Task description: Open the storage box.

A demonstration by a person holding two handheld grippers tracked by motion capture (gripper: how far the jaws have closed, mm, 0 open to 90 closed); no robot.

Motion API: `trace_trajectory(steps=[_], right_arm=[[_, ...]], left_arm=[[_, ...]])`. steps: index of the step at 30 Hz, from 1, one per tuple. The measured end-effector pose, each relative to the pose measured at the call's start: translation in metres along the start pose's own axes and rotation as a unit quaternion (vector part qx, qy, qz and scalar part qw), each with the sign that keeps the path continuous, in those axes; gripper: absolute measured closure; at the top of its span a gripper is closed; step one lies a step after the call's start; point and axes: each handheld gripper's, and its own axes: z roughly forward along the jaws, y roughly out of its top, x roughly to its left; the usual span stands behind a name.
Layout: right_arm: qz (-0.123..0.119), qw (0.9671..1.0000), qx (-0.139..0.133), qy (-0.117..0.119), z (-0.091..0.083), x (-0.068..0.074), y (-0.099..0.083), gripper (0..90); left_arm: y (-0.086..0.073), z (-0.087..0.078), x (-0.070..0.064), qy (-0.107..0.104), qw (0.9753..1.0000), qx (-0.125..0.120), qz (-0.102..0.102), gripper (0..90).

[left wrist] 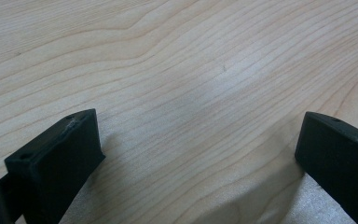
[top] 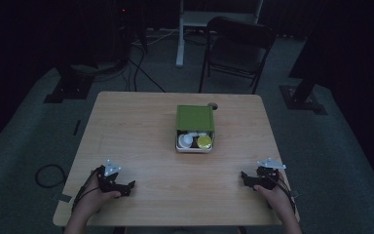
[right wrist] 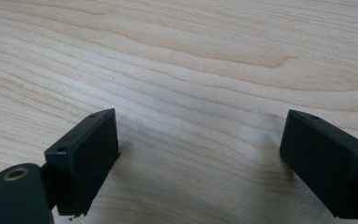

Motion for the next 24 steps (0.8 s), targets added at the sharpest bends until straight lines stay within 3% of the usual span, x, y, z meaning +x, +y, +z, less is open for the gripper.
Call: trace_trajectory(steps=[24], right_arm=[[-0.021, 0.9996, -0.001, 0.020, 0.0012, -0.0016, 0.0013, 11.1]], left_arm=[[-0.0001, 0.0002, -0.0002, 0.000, 1.0000, -0.002, 0.000, 0.5]])
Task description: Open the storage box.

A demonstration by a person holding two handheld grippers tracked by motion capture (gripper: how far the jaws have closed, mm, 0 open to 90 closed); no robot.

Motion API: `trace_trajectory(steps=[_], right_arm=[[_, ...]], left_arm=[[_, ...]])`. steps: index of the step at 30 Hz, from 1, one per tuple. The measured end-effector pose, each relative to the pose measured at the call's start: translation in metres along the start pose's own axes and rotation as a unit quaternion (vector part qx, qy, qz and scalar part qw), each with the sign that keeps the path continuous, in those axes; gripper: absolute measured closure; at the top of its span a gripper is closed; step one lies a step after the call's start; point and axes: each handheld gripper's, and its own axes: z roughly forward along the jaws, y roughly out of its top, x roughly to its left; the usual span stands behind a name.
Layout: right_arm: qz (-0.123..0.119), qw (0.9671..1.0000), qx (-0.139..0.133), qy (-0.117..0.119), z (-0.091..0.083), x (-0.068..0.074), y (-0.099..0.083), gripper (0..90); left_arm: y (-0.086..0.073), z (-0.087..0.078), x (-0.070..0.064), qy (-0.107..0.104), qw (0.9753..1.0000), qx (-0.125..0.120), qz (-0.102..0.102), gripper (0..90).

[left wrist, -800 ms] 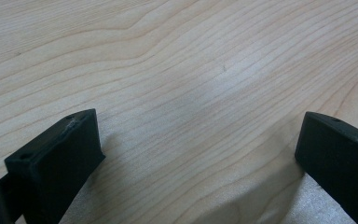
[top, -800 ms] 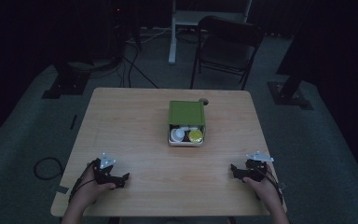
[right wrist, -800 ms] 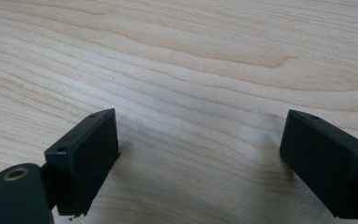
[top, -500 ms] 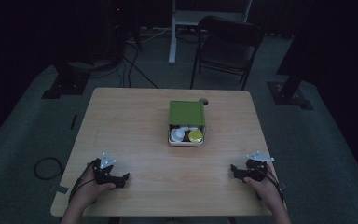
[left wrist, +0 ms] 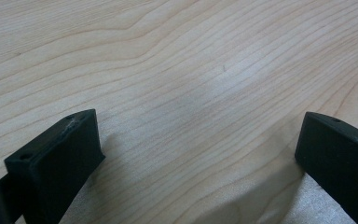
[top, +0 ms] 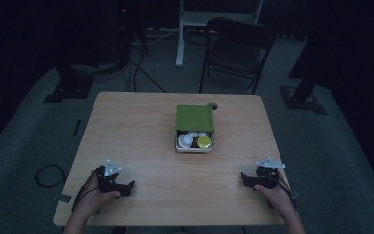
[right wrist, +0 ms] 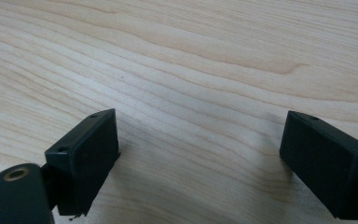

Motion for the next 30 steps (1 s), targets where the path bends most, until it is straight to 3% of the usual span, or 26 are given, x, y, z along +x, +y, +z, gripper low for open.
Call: trace_trajectory(steps=[17, 30], right_arm=[[-0.019, 0.9998, -0.006, -0.005, 0.003, 0.008, 0.004, 11.3], [-0.068, 0.9975, -0.009, -0.017, 0.010, 0.026, 0.015, 12.0]], left_arm=[[0.000, 0.000, 0.000, 0.000, 1.0000, 0.001, -0.001, 0.2], [0.001, 0.000, 0.000, 0.000, 1.0000, 0.001, 0.000, 0.0]])
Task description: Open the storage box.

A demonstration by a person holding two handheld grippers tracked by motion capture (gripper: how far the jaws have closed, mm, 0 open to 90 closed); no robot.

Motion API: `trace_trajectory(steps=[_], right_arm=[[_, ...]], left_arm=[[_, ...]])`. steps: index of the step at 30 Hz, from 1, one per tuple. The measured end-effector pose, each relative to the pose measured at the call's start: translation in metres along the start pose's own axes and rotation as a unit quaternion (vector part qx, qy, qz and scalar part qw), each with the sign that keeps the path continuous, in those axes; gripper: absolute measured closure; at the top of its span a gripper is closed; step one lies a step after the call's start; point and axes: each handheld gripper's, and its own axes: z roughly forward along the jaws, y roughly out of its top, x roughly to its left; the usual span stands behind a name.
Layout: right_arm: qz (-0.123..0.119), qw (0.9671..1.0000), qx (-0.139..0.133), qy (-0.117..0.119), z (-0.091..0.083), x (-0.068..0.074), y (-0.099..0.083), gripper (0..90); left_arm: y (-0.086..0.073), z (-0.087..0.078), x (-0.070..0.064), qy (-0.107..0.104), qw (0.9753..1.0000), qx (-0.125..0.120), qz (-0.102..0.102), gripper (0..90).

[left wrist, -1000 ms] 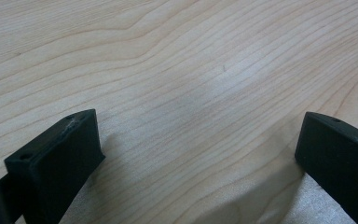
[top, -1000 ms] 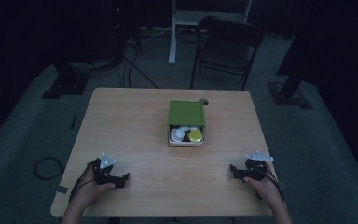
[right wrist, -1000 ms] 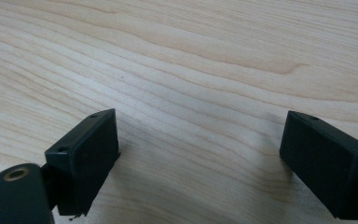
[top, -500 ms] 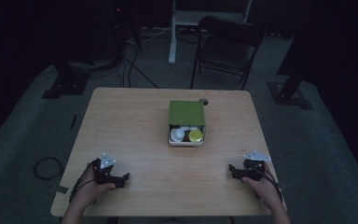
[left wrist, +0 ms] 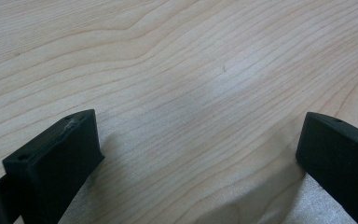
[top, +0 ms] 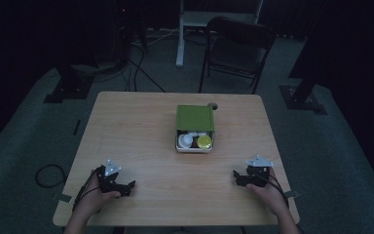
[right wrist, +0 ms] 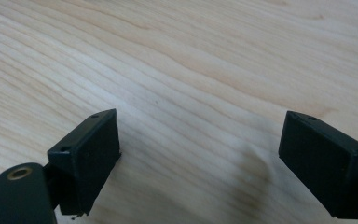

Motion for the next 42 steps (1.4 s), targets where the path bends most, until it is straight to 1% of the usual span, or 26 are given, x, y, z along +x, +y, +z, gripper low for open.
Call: trace_trajectory(steps=[2, 4, 8, 12, 18, 20, 25, 28, 32, 33, 34, 36, 39, 40, 42], right_arm=[[-0.009, 1.0000, -0.001, -0.003, 0.001, 0.003, 0.003, 12.0], [-0.017, 0.9998, -0.005, -0.002, 0.003, 0.006, 0.007, 12.0], [-0.039, 0.9992, -0.008, -0.004, 0.006, 0.013, 0.015, 12.0], [-0.054, 0.9985, -0.012, -0.001, 0.009, 0.020, 0.022, 12.0], [-0.078, 0.9968, -0.019, -0.003, 0.012, 0.030, 0.030, 12.0], [-0.080, 0.9966, -0.021, 0.003, 0.013, 0.033, 0.032, 12.0], [-0.109, 0.9937, -0.024, -0.004, 0.014, 0.043, 0.035, 12.0], [-0.127, 0.9915, -0.024, -0.013, 0.016, 0.047, 0.037, 12.0], [-0.139, 0.9896, -0.034, -0.013, 0.018, 0.051, 0.040, 13.8], [-0.144, 0.9889, -0.036, -0.013, 0.018, 0.051, 0.041, 13.8], [-0.149, 0.9879, -0.038, -0.020, 0.018, 0.053, 0.042, 13.8], [-0.165, 0.9850, -0.038, -0.029, 0.018, 0.055, 0.043, 13.8], [-0.171, 0.9841, -0.039, -0.028, 0.018, 0.058, 0.045, 13.8], [-0.181, 0.9821, -0.042, -0.030, 0.018, 0.060, 0.047, 13.8], [-0.184, 0.9816, -0.044, -0.029, 0.019, 0.062, 0.048, 13.8]], left_arm=[[0.000, 0.000, 0.000, 0.000, 1.0000, -0.001, 0.000, 0.0], [0.000, 0.000, 0.000, 0.000, 1.0000, 0.000, 0.001, 0.0], [0.000, 0.000, 0.000, 0.000, 1.0000, 0.000, 0.001, 0.0], [0.000, 0.000, 0.000, 0.000, 1.0000, -0.001, 0.000, 0.0], [0.000, 0.000, 0.000, 0.000, 1.0000, 0.000, 0.001, 0.0], [0.000, 0.000, 0.000, 0.000, 1.0000, 0.000, 0.001, 0.0], [0.000, 0.000, 0.000, 0.000, 1.0000, 0.000, 0.001, 0.0], [0.000, 0.000, 0.000, 0.000, 1.0000, -0.001, 0.000, 0.0], [0.000, 0.000, 0.000, 0.000, 1.0000, -0.001, 0.000, 0.0], [0.000, 0.000, 0.000, 0.000, 1.0000, -0.001, 0.000, 0.0], [0.000, 0.000, 0.000, 0.000, 1.0000, -0.001, 0.000, 0.0], [0.000, 0.000, 0.000, 0.000, 1.0000, -0.001, 0.000, 0.0], [0.000, 0.000, 0.000, 0.000, 1.0000, -0.001, 0.000, 0.0], [0.000, 0.000, 0.000, 0.000, 1.0000, -0.001, 0.000, 0.0], [0.000, 0.000, 0.000, 0.000, 1.0000, -0.001, 0.000, 0.0]])
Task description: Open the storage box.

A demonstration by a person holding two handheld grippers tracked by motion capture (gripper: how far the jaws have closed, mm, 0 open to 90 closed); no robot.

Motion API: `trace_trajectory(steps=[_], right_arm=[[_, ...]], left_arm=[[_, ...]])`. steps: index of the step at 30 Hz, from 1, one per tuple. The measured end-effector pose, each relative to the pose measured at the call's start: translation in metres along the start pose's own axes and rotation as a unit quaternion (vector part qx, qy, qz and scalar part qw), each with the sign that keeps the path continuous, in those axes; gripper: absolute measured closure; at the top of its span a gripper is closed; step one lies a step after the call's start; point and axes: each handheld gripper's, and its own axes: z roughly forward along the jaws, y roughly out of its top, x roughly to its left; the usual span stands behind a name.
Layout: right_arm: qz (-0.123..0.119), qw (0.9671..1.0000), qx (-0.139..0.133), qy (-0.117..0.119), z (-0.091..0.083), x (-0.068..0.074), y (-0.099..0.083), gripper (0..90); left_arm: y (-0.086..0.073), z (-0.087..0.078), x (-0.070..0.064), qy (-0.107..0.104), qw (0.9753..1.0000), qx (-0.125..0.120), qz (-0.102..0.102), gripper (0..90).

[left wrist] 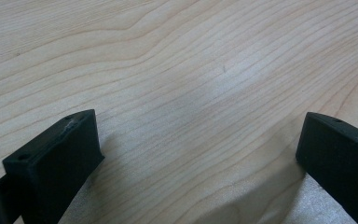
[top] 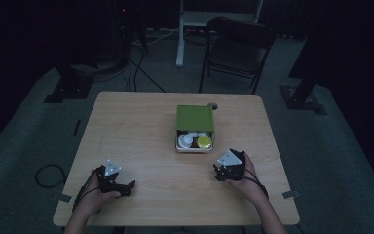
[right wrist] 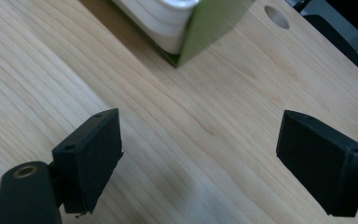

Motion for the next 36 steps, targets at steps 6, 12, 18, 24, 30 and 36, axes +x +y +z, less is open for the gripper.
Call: trace_trajectory(steps=[6, 12, 18, 24, 30, 36], right_arm=[[-0.031, 0.9995, -0.008, 0.000, 0.002, 0.007, 0.007, 14.7], [-0.080, 0.9966, -0.022, -0.001, 0.002, 0.017, 0.015, 19.9], [-0.133, 0.9900, -0.047, -0.007, 0.002, 0.025, 0.023, 24.2], [-0.199, 0.9774, -0.064, -0.029, 0.003, 0.034, 0.030, 28.4], [-0.241, 0.9662, -0.074, -0.053, 0.004, 0.044, 0.036, 30.8], [-0.277, 0.9551, -0.081, -0.066, 0.006, 0.055, 0.042, 33.1]], left_arm=[[0.000, 0.000, 0.000, 0.000, 1.0000, 0.000, 0.000, 0.0], [0.000, 0.000, 0.000, 0.000, 1.0000, 0.000, 0.000, 0.0], [0.000, 0.000, 0.000, 0.000, 1.0000, 0.000, 0.000, 0.0], [0.000, 0.000, 0.000, 0.000, 1.0000, 0.000, 0.000, 0.0], [0.000, 0.000, 0.000, 0.000, 1.0000, 0.000, 0.000, 0.0], [0.000, 0.000, 0.000, 0.000, 1.0000, 0.000, 0.000, 0.0]])
